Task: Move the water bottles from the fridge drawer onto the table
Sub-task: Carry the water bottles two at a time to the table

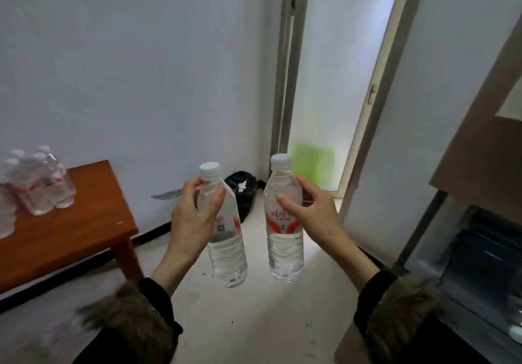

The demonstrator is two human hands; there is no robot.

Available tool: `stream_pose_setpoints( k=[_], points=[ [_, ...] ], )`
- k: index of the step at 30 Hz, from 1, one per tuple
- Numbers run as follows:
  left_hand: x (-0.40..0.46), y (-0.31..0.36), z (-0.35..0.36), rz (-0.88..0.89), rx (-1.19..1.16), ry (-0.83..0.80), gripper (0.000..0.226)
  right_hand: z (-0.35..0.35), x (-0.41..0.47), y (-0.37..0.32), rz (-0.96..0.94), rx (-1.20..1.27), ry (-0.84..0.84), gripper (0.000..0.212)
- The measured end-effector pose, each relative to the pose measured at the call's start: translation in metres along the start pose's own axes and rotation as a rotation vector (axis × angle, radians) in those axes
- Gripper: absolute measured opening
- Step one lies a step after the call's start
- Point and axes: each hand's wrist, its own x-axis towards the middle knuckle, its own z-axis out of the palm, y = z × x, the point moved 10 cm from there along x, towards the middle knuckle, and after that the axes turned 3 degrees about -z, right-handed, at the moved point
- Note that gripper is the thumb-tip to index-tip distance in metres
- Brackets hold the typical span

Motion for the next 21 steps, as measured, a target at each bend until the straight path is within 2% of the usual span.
stream_pose_setpoints(
  k=[5,9,11,14,16,21],
  points=[
    [0.031,-0.048,-0.131,-0.027,0.078,0.047,0.041,0.142,0.029,-0.035,-0.029,0.102,-0.131,0.026],
    [0.052,-0.089,-0.225,-0.093,0.118,0.120,0.056,0.249,0.046,-0.065,-0.096,0.092,-0.250,0.032],
    [0.061,-0.110,-0.264,-0.139,0.132,0.163,0.054,0.297,0.053,-0.072,-0.120,0.064,-0.310,0.035],
    [0.077,-0.139,-0.309,-0.181,0.159,0.208,0.043,0.361,0.065,-0.072,-0.132,0.018,-0.374,0.045],
    [0.088,-0.157,-0.330,-0.196,0.186,0.236,0.043,0.399,0.074,-0.071,-0.136,0.002,-0.421,0.052],
    [0.126,-0.208,-0.369,-0.266,0.261,0.259,0.050,0.484,0.101,-0.069,-0.180,-0.080,-0.531,0.052]
  ],
)
